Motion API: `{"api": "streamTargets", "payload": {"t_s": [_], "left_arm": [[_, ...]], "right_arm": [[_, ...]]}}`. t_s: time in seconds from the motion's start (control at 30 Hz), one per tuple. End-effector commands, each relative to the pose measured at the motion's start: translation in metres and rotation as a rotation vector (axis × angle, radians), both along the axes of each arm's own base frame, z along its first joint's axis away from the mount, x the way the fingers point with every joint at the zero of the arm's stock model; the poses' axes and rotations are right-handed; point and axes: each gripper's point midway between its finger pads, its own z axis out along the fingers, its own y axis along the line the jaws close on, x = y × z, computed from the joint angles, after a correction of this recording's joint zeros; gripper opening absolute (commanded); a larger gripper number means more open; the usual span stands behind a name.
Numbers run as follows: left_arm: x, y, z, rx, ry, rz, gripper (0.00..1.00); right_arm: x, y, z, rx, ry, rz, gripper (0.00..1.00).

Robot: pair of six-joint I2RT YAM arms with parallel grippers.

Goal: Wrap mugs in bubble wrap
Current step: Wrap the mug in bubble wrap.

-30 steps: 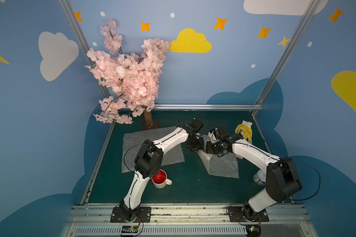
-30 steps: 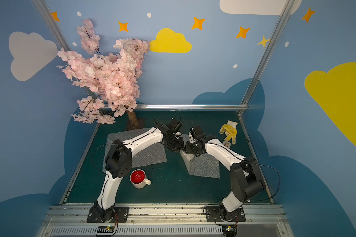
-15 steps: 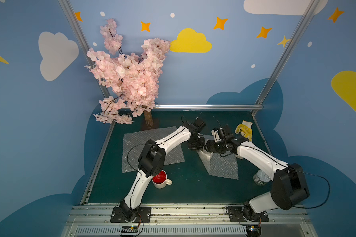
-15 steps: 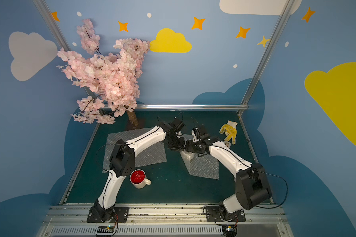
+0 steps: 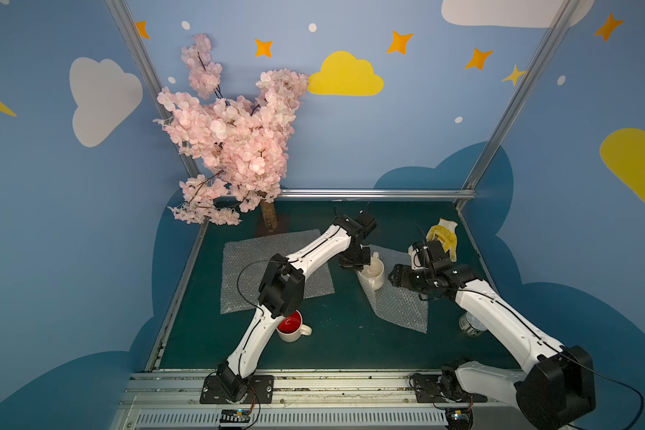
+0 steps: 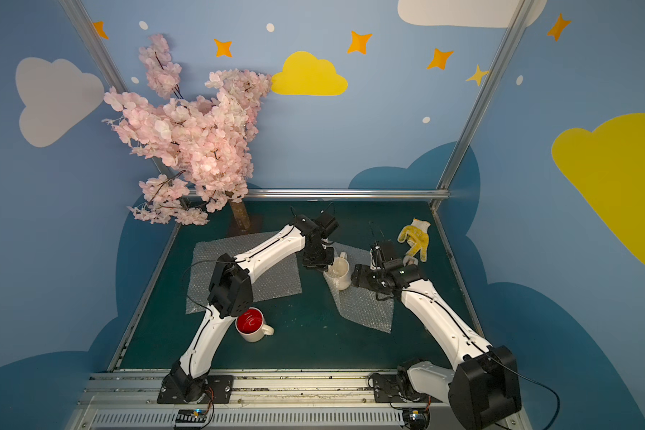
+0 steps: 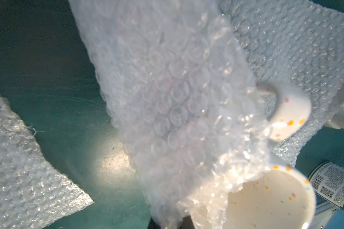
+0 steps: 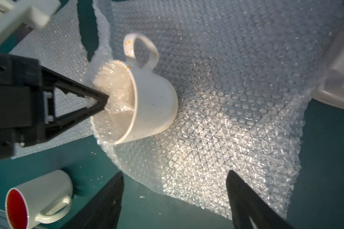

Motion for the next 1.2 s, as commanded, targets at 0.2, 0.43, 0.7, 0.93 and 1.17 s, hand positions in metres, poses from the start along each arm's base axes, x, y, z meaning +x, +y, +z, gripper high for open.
{"api": "streamTargets", "payload": {"t_s": [0.2,0.43,0.7,0.93,1.17], "left_arm": [[-0.007,-0.009,0.002,0.071,-0.058,-0.096,0.10],[-0.008,-0.016,0.004,0.062,-0.070,-0.123,0.18],[-0.012,-0.020,-0.003,0.082,-0.041,-0.148,0.27],[-0.018,-0.016,-0.020,0.118,0.008,-0.148,0.33],[-0.014,-0.016,-0.015,0.116,-0.009,-0.143,0.17]], "right_arm": [[0.014,-0.001,-0.021,0.041,-0.012,-0.066,0.71],[0.031,0.014,-0.041,0.021,0.102,0.035,0.59],[0.043,0.022,-0.050,0.034,0.078,0.068,0.57],[0.043,0.024,-0.052,0.031,0.077,0.084,0.56],[0.043,0.030,-0.050,0.041,0.073,0.112,0.56]]}}
